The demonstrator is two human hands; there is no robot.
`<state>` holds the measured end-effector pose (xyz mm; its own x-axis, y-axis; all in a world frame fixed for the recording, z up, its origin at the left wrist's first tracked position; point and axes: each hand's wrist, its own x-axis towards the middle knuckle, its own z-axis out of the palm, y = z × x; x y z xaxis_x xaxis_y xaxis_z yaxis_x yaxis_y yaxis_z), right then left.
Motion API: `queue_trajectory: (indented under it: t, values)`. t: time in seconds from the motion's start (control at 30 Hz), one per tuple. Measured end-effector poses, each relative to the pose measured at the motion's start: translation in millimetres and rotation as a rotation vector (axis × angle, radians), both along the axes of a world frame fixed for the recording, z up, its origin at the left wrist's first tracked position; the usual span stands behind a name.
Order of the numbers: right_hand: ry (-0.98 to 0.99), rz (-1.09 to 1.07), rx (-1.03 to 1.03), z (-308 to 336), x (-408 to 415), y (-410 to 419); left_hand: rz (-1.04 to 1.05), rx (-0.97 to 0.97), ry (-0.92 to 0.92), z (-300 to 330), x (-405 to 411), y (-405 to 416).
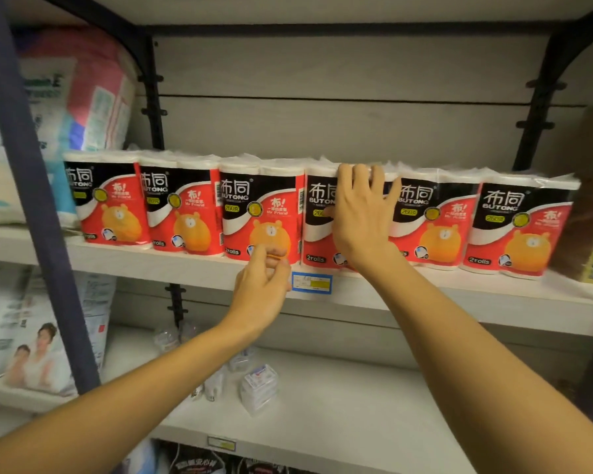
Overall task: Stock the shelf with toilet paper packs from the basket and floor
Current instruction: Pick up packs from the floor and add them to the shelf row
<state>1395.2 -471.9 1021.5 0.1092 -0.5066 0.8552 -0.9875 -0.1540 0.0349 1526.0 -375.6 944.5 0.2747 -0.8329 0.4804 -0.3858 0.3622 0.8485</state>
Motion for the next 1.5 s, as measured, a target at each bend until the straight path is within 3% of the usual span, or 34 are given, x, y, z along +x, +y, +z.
queue_trajectory:
  t: [0.13, 0.33, 0.4, 0.57, 0.77, 0.87, 1.03, 1.2, 1.4, 1.5]
  values:
    - [0.006, -0.030, -0.040, -14, 0, 0, -0.011, 0.038, -0.052, -11, 12, 19]
    - [0.059, -0.110, 0.058, -21, 13, 25, -0.027, 0.001, -0.038, -9, 62, 45]
    - [0.074, -0.071, 0.044, -23, 45, 48, -0.023, -0.020, -0.016, -9, 85, 52]
    - [0.052, 0.200, -0.244, -51, 160, 93, -0.009, -0.026, 0.005, -30, 164, 72]
    - [0.085, 0.335, -0.114, -102, 291, 130, 0.038, -0.073, -0.192, -77, 298, 103]
    - [0.077, 0.385, -0.012, -134, 335, 145, 0.062, -0.010, -0.203, -109, 353, 118]
    - [0.233, 0.473, 0.184, -207, 394, 159, 0.101, 0.129, -0.250, -193, 436, 156]
    - [0.322, 0.588, 0.417, -310, 464, 165, 0.275, 0.348, -0.279, -301, 504, 211]
    - [0.442, 0.731, 0.718, -512, 508, 220, 0.364, 0.654, -0.282, -476, 533, 301]
    - [0.579, 0.777, 0.966, -620, 501, 253, 0.352, 0.768, -0.293, -572, 528, 342]
